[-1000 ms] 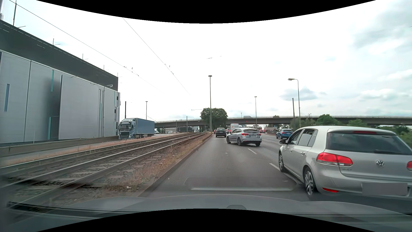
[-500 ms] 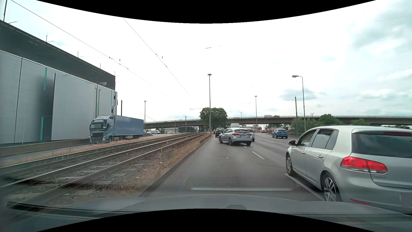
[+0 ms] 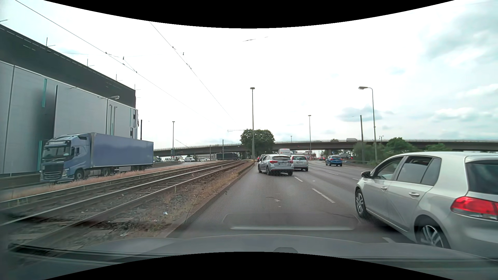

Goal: Follow the waypoints while adhering to traffic rules and regulations

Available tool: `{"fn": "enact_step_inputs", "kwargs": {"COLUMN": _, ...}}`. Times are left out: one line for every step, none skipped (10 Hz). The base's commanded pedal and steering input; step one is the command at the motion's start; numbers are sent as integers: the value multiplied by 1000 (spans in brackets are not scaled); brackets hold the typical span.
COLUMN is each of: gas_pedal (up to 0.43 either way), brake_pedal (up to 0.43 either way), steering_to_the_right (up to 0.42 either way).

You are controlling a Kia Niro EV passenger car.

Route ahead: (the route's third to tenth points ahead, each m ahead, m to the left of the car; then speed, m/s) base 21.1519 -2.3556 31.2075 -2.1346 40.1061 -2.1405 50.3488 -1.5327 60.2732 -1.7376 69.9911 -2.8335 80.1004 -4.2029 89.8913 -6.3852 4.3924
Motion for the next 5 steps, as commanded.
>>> {"fn": "enact_step_inputs", "kwargs": {"gas_pedal": 169, "brake_pedal": 0, "steering_to_the_right": 1}}
{"fn": "enact_step_inputs", "kwargs": {"gas_pedal": 169, "brake_pedal": 0, "steering_to_the_right": 1}}
{"fn": "enact_step_inputs", "kwargs": {"gas_pedal": 169, "brake_pedal": 0, "steering_to_the_right": 1}}
{"fn": "enact_step_inputs", "kwargs": {"gas_pedal": 169, "brake_pedal": 0, "steering_to_the_right": 1}}
{"fn": "enact_step_inputs", "kwargs": {"gas_pedal": 150, "brake_pedal": 0, "steering_to_the_right": 1}}
